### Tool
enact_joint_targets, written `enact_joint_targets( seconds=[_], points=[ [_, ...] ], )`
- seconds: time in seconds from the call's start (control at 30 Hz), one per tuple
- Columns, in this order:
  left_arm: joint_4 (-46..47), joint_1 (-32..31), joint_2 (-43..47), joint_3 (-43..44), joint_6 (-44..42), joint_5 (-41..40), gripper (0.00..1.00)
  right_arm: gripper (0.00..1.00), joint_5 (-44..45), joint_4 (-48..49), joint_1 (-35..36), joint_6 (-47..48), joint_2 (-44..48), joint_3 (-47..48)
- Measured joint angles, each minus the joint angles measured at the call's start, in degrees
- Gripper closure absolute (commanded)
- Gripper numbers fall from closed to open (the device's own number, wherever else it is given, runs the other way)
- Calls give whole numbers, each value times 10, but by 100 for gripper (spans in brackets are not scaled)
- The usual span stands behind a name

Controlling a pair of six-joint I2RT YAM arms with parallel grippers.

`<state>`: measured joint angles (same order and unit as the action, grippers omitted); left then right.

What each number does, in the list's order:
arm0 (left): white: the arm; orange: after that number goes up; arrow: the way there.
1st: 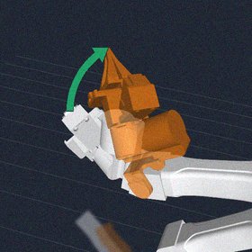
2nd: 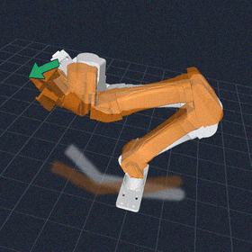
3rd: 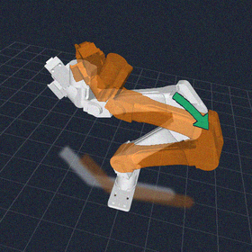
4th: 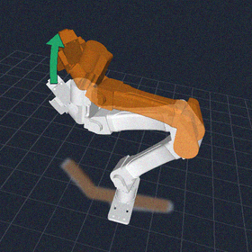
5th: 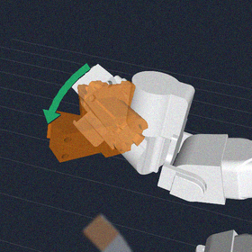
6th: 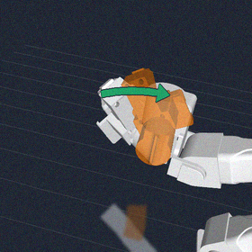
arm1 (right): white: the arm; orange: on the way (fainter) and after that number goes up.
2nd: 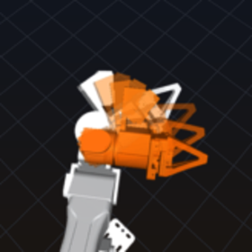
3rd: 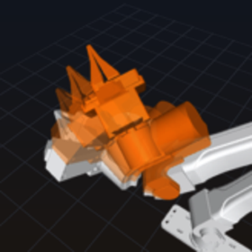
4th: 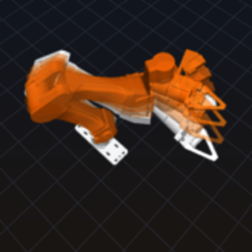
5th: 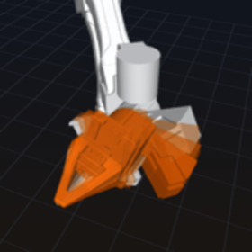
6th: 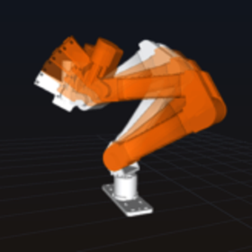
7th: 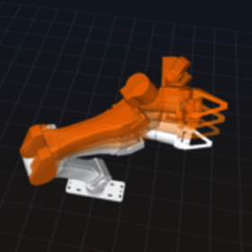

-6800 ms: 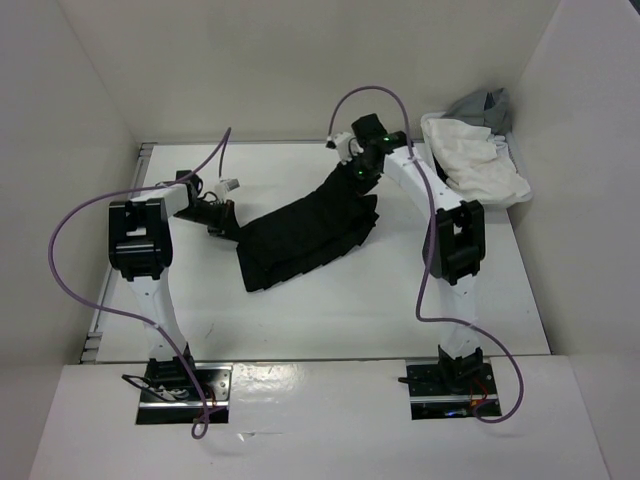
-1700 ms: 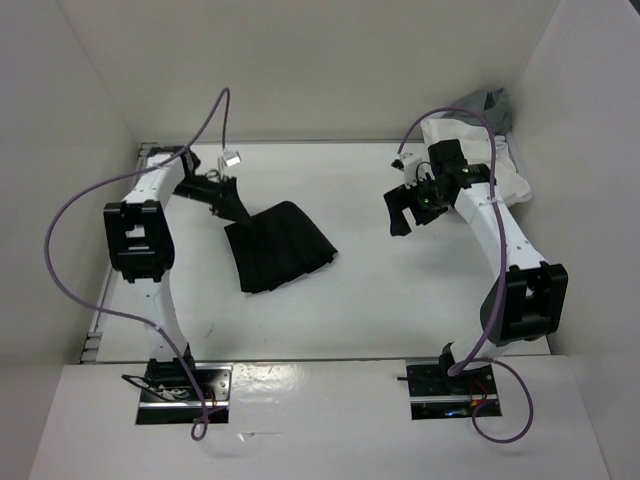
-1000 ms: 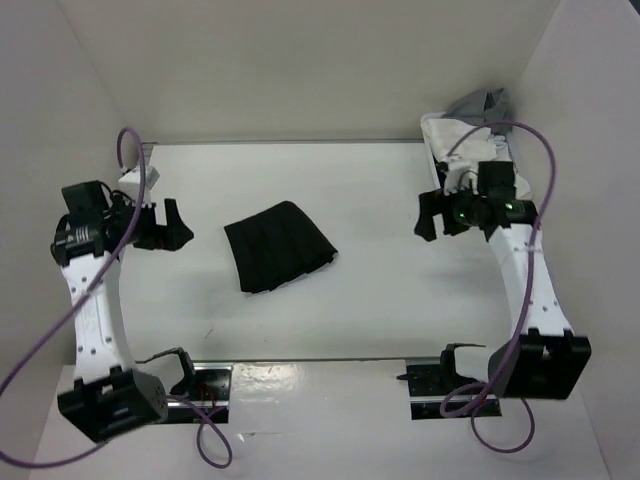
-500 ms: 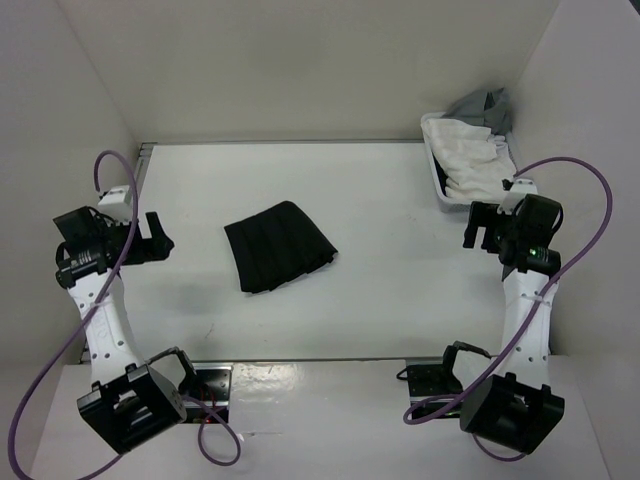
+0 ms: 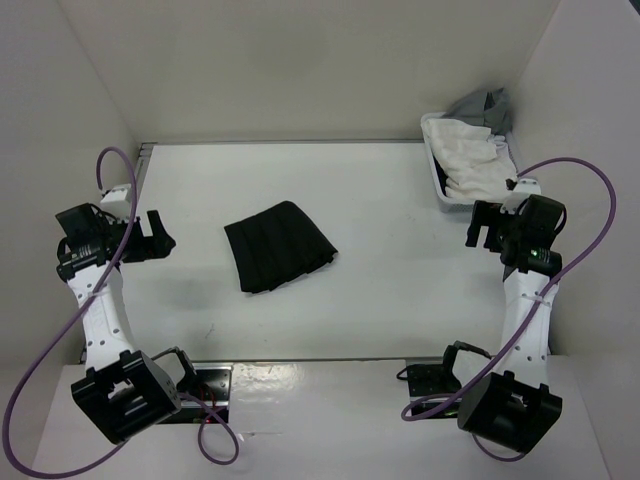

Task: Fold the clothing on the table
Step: Fold the skirt

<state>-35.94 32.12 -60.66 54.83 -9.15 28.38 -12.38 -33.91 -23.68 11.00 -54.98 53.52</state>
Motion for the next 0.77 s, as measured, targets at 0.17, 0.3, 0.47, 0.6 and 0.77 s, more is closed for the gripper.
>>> enact_joint_targets(
  seconds=[0.17,0.3,0.47,0.6,0.77],
  points=[
    [0,0,0,0,-1,0,0,2,-6,0,0,1,0,0],
    [0,0,0,0,-1,0,0,2,-9,0,0,5,0,-2],
    [0,0,0,0,-1,1,0,2,-11,1,0,6,0,-3],
    [0,0,0,0,-1,4,0,2,-14,0,0,6,0,-3],
    [0,0,0,0,-1,4,0,2,-15,0,0,6,0,-3]
  ],
)
